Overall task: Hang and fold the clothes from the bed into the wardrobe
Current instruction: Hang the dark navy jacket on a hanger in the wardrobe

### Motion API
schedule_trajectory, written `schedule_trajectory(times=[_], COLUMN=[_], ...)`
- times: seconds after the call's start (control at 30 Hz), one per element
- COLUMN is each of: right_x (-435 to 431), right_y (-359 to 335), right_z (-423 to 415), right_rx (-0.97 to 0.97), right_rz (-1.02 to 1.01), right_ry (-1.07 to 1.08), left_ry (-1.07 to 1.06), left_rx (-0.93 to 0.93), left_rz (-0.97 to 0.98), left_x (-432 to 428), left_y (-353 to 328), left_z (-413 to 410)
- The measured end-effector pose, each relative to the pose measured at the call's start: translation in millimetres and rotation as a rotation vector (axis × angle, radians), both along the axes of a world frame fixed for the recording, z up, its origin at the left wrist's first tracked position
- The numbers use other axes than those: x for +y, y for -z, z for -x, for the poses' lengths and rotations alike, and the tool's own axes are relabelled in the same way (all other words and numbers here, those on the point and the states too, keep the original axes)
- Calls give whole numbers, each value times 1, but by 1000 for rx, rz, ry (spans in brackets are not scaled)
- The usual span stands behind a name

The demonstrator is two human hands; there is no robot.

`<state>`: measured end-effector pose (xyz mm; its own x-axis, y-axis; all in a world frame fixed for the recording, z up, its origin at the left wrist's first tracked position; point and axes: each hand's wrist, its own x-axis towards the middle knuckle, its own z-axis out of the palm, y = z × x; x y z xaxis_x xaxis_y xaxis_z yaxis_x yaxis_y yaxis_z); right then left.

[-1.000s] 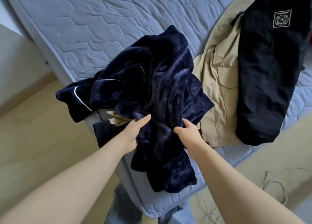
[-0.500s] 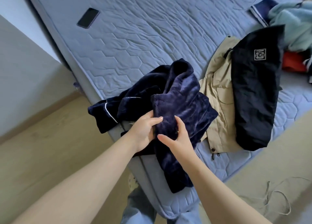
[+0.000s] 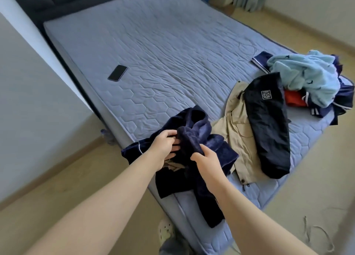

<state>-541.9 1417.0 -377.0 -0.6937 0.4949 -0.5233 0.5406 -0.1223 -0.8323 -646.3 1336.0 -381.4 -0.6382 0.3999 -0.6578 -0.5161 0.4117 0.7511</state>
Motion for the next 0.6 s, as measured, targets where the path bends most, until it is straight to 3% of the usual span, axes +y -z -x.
schedule_trajectory(times=[0.23, 0.3, 0.43, 0.6], right_x=[5, 5, 13, 12], right_y=[-71, -92, -135, -174], right_z=[5, -3, -26, -49], right_rx=[176, 227, 327, 385], right_rz=[30, 42, -16, -312], right_ry=[-138, -149, -70, -181], left_ry=[342, 402, 303, 152], left_rx=[581, 669, 761, 858], left_rz=[-28, -28, 64, 25], left_x=[-23, -23, -23, -19], left_y=[-39, -56, -108, -170], left_z=[-3, -10, -34, -75])
